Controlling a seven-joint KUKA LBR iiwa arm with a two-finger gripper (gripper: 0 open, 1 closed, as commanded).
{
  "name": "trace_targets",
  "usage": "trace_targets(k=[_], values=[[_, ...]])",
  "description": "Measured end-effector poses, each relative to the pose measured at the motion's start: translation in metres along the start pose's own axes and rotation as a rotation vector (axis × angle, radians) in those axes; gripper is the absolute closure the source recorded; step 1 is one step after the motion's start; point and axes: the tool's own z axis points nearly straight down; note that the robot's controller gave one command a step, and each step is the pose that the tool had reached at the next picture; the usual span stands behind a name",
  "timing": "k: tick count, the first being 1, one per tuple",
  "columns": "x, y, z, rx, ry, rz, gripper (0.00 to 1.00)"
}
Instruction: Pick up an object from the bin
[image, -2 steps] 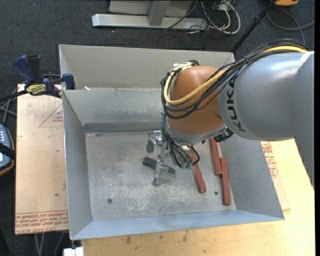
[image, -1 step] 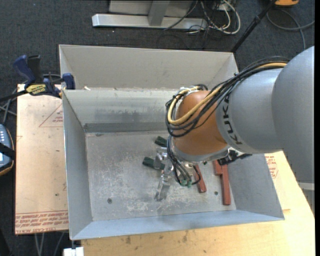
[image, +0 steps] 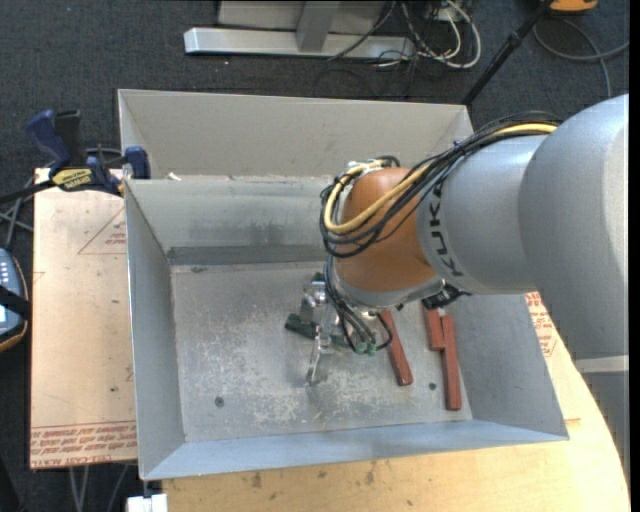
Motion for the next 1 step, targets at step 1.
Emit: trace_targets(k=[1], values=[[-0.0425,0.0212,0.0170,-0.004,-0.005,0.048,1.00]])
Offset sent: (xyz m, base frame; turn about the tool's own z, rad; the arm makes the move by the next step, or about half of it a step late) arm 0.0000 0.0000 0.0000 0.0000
